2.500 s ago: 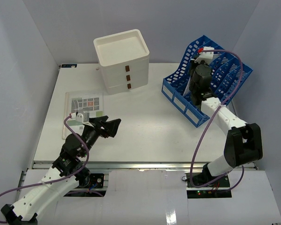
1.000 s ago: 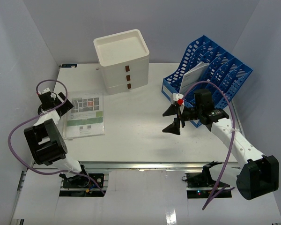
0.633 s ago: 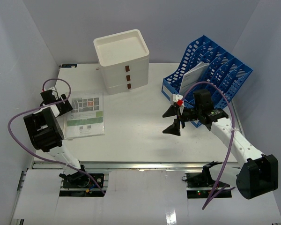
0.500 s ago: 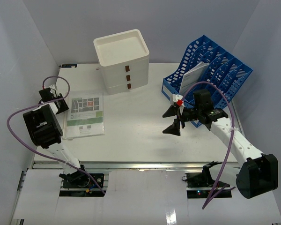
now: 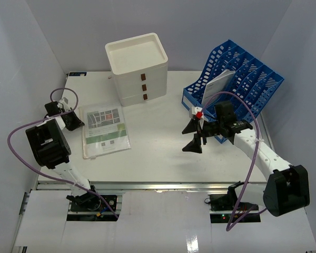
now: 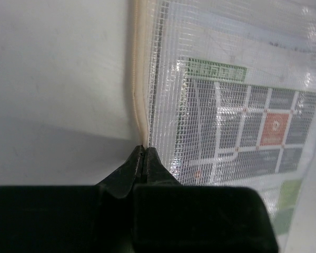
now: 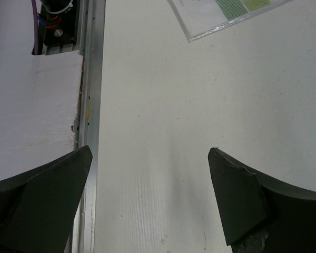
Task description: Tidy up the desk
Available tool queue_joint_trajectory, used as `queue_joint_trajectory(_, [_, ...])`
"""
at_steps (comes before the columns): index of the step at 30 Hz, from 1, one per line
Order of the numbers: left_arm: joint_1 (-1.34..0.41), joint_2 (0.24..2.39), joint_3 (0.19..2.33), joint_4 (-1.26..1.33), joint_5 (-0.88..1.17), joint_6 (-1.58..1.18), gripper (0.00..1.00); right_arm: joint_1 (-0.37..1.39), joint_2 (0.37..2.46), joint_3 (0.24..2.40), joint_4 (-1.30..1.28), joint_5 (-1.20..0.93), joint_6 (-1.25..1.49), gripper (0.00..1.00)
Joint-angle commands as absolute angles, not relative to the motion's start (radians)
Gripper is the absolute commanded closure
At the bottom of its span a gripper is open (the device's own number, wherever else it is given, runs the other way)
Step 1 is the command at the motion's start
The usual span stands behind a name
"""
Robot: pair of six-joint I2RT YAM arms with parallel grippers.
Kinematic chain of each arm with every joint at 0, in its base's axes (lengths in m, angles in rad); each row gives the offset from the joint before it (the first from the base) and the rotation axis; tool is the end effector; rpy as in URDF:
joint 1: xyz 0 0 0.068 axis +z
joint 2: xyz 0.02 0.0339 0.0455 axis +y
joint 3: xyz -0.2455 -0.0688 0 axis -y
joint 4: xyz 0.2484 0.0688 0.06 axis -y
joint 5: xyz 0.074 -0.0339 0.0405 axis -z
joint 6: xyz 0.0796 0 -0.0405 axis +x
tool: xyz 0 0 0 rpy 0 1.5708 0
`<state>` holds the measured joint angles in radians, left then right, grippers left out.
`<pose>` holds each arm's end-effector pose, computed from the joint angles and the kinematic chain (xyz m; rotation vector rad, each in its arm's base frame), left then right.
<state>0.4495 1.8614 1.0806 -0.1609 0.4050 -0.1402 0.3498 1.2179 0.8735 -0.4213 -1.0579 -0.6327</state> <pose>0.3699 0.1437 0.0975 -0.5526 2.3798 -0.3724 0.2306 0.1579 0.2381 -1.3887 1.5357 1.0420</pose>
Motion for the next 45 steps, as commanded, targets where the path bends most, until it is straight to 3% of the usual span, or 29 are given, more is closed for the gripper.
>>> queue_joint_trajectory(1, [0.430, 1.689, 1.016, -0.250, 0.545, -0.256, 1.00, 0.379, 1.273, 0.923, -0.461, -1.037, -0.625, 0.02])
queue_joint_trajectory(8, [0.429, 1.398, 0.825, -0.231, 0.569, -0.472, 1.00, 0.519, 1.379, 0.984, -0.415, -0.867, -0.489, 0.08])
queue_joint_trajectory(12, [0.428, 1.239, 0.688, -0.129, 0.693, -0.606, 1.00, 0.564, 1.436, 1.017, -0.374, -0.841, -0.422, 0.09])
queue_joint_trajectory(16, [0.412, 1.053, 0.560, -0.063, 0.788, -0.704, 1.00, 0.563, 1.516, 1.087, -0.284, -0.811, -0.189, 0.06])
queue_joint_trajectory(19, [0.401, 0.956, 0.503, -0.057, 0.847, -0.734, 1.00, 0.569, 1.575, 1.132, -0.240, -0.897, -0.098, 0.03])
queue_joint_trajectory(22, [0.378, 0.897, 0.458, -0.045, 0.890, -0.769, 1.00, 0.578, 1.655, 1.199, -0.224, -0.974, -0.075, 0.10])
queue_joint_trajectory(30, [0.326, 0.796, 0.371, -0.008, 0.980, -0.790, 1.00, 0.580, 1.833, 1.312, -0.155, -1.041, 0.017, 0.10])
queue_joint_trajectory(32, [0.296, 0.795, 0.376, -0.008, 0.995, -0.769, 1.00, 0.581, 1.827, 1.315, -0.152, -1.125, -0.097, 0.10])
queue_joint_trajectory(35, [0.229, 0.806, 0.390, -0.008, 0.996, -0.710, 1.00, 0.582, 1.805, 1.356, -0.306, -1.285, -0.481, 0.10])
queue_joint_trajectory(40, [0.063, 0.837, 0.426, 0.021, 0.967, -0.659, 1.00, 0.610, 1.898, 1.683, -0.730, -1.200, -1.033, 0.10])
queue_joint_trajectory(45, [-0.047, 0.857, 0.465, 0.028, 0.960, -0.622, 1.00, 0.623, 2.020, 1.877, -0.845, -1.160, -1.141, 0.10])
